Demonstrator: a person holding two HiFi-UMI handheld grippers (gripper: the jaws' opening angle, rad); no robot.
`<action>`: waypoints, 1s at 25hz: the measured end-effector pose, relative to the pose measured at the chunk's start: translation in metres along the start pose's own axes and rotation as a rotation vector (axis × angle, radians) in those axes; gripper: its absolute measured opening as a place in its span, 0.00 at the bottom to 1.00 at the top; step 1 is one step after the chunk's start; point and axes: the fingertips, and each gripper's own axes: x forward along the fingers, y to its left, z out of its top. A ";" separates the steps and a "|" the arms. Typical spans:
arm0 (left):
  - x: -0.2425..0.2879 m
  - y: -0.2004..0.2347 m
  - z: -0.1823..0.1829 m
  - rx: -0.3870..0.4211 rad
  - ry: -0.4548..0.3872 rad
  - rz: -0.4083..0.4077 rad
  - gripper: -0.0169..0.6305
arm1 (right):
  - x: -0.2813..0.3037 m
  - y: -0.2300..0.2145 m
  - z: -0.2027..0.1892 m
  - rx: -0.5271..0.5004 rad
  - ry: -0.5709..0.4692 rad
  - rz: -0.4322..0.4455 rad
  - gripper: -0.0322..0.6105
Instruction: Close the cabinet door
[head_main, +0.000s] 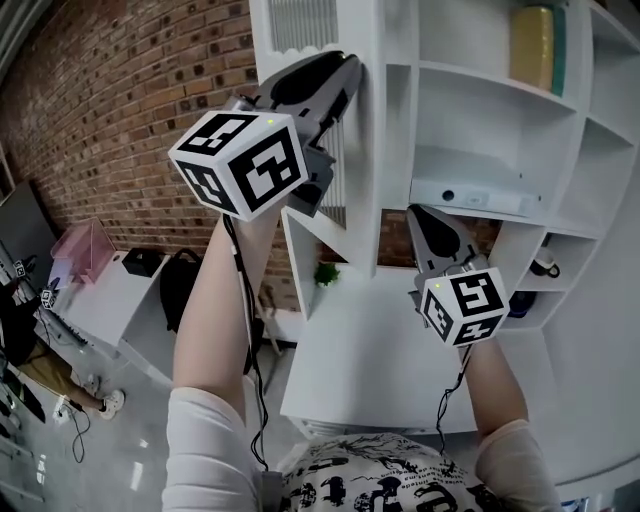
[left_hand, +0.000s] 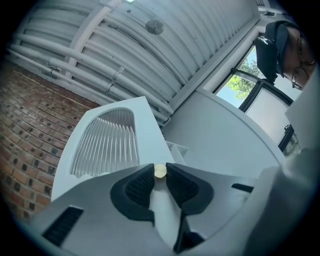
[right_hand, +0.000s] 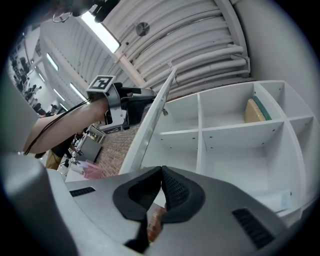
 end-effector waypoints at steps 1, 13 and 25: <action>0.006 -0.001 -0.004 0.005 0.002 0.019 0.15 | 0.001 -0.005 -0.002 0.000 0.000 -0.001 0.07; 0.073 0.000 -0.045 0.184 0.092 0.206 0.15 | -0.009 -0.073 -0.024 -0.023 0.030 -0.039 0.07; 0.115 0.008 -0.079 0.277 0.195 0.279 0.15 | -0.014 -0.122 -0.035 -0.051 0.034 -0.062 0.07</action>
